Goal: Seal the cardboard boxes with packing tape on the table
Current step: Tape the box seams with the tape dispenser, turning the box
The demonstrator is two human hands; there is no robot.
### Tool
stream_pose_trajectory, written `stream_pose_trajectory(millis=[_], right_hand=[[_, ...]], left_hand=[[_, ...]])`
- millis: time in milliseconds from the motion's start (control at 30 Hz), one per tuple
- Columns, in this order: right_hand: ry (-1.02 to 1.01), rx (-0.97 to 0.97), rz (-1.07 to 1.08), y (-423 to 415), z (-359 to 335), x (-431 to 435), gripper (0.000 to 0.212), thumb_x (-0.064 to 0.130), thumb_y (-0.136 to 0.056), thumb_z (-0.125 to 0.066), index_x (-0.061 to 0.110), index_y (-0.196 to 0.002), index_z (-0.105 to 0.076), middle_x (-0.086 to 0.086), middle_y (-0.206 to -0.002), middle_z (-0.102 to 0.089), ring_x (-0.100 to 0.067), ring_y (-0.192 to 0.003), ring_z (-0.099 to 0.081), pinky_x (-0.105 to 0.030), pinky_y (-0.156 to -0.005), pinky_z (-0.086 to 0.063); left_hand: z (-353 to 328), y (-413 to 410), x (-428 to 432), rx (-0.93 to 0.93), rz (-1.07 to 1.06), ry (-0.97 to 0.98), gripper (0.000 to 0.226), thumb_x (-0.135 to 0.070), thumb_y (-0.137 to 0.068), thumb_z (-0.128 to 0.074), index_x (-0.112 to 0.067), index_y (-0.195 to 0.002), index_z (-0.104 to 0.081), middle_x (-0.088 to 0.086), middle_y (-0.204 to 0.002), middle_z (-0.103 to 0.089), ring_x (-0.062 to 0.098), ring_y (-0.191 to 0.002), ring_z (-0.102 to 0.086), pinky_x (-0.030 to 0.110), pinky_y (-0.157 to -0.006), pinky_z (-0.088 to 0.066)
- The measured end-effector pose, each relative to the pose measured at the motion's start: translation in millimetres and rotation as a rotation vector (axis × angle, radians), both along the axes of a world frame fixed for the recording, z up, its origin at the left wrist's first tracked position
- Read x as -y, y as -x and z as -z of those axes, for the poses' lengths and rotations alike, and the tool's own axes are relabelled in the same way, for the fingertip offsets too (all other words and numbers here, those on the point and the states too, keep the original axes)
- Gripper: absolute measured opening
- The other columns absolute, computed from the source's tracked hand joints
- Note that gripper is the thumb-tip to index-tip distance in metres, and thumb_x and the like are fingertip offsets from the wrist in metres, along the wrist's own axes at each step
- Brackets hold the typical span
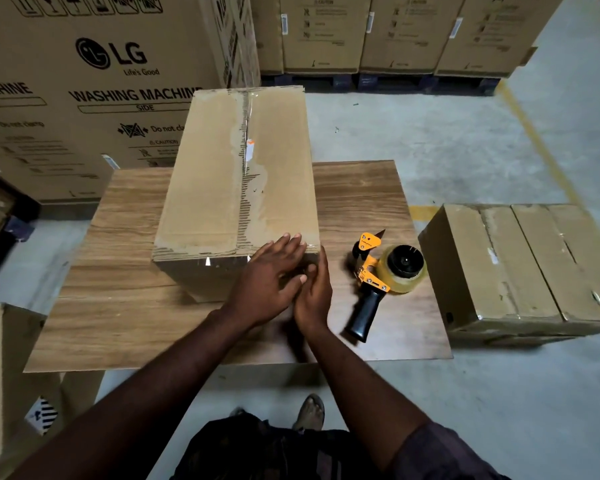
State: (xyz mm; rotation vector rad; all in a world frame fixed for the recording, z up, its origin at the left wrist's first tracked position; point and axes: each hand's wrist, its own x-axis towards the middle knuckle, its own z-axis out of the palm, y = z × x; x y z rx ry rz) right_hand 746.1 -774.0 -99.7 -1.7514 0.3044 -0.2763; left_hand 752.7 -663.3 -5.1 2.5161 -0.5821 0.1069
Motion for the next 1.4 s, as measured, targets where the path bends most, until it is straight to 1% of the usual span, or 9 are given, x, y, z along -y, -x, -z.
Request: stream_pose_trajectory(millis=[133,233,333,467,667,867,1033,1233,1400], right_hand=[[0.106,-0.072,-0.086,4,-3,4,0.061,0.021,-0.104,-0.048,0.017,-0.159,-0.023,-0.010,-0.152,-0.048,-0.003,-0.126,-0.051,-0.027,-0.104,-0.043],[0.195,-0.099,-0.200,4,-7,16,0.066,0.032,-0.104,-0.050,0.018,-0.160,-0.018,-0.009,-0.159,-0.039,-0.022,-0.141,-0.044,-0.032,-0.110,-0.040],[0.185,-0.060,-0.351,1,-14,40,0.073,0.049,-0.098,-0.053,0.016,-0.158,-0.028,-0.005,-0.155,-0.046,-0.016,-0.139,-0.047,-0.038,-0.113,-0.042],[0.041,0.033,-0.263,-3,-44,64,0.056,0.044,-0.101,-0.047,0.014,-0.149,-0.049,0.002,-0.148,-0.054,-0.005,-0.137,-0.048,-0.038,-0.115,-0.041],[0.318,0.216,-0.366,-22,-67,61,0.039,0.014,-0.104,-0.054,0.013,-0.143,-0.057,-0.003,-0.157,-0.043,-0.009,-0.141,-0.045,-0.017,-0.114,-0.035],[0.627,0.311,-0.473,-24,-50,74,0.051,0.008,-0.101,-0.043,0.009,-0.152,-0.044,-0.009,-0.161,-0.035,-0.024,-0.150,-0.032,-0.031,-0.120,-0.031],[0.664,0.309,-0.487,-15,-59,69,0.054,0.026,-0.103,-0.041,0.007,-0.153,-0.041,-0.011,-0.163,-0.032,-0.026,-0.152,-0.027,-0.031,-0.122,-0.025],[0.727,0.511,-0.292,-16,-76,53,0.017,0.012,-0.093,-0.067,0.007,-0.108,-0.074,-0.010,-0.117,-0.067,-0.031,-0.108,-0.058,-0.043,-0.092,-0.048],[0.744,0.473,-0.272,-12,-80,46,0.020,0.005,-0.081,-0.075,0.008,-0.100,-0.071,-0.008,-0.109,-0.064,-0.029,-0.101,-0.056,-0.043,-0.085,-0.047]], left_hand=[[-2,2,3,0.011,-0.018,0.041,0.062,-0.045,-0.093,-0.045,-0.016,-0.148,-0.049,-0.001,-0.155,-0.042,0.005,-0.146,-0.025,0.015,-0.119,-0.006],[-3,3,5,0.015,-0.037,0.066,0.059,-0.046,-0.095,-0.043,-0.017,-0.145,-0.053,-0.002,-0.153,-0.046,0.007,-0.146,-0.031,0.021,-0.120,-0.014],[-7,-4,7,0.053,-0.122,0.146,0.042,-0.041,-0.096,-0.054,-0.021,-0.130,-0.068,-0.004,-0.138,-0.062,0.007,-0.134,-0.050,0.031,-0.115,-0.036],[-16,-14,10,0.183,-0.197,0.126,0.023,-0.038,-0.089,-0.067,-0.027,-0.105,-0.080,-0.010,-0.114,-0.074,0.007,-0.107,-0.069,0.032,-0.089,-0.056],[1,-15,6,0.393,-0.139,0.036,0.022,-0.024,-0.085,-0.074,-0.023,-0.106,-0.079,-0.005,-0.113,-0.075,0.010,-0.101,-0.069,0.023,-0.084,-0.045],[12,-18,1,0.360,-0.065,0.026,0.026,-0.021,-0.089,-0.070,-0.021,-0.115,-0.076,-0.004,-0.123,-0.071,0.011,-0.115,-0.066,0.029,-0.090,-0.048],[7,-14,-7,0.200,-0.021,0.041,0.041,-0.015,-0.085,-0.065,-0.018,-0.125,-0.070,-0.002,-0.134,-0.066,0.015,-0.124,-0.060,0.029,-0.101,-0.042],[-14,-13,-38,0.250,-0.151,-0.011,0.025,-0.043,-0.092,-0.060,-0.028,-0.106,-0.074,-0.009,-0.104,-0.070,0.020,-0.097,-0.058,0.036,-0.081,-0.043],[-7,-11,-69,0.173,-0.147,-0.090,0.036,-0.025,-0.084,-0.077,-0.029,-0.118,-0.067,-0.003,-0.108,-0.060,0.024,-0.100,-0.053,0.038,-0.082,-0.041]])
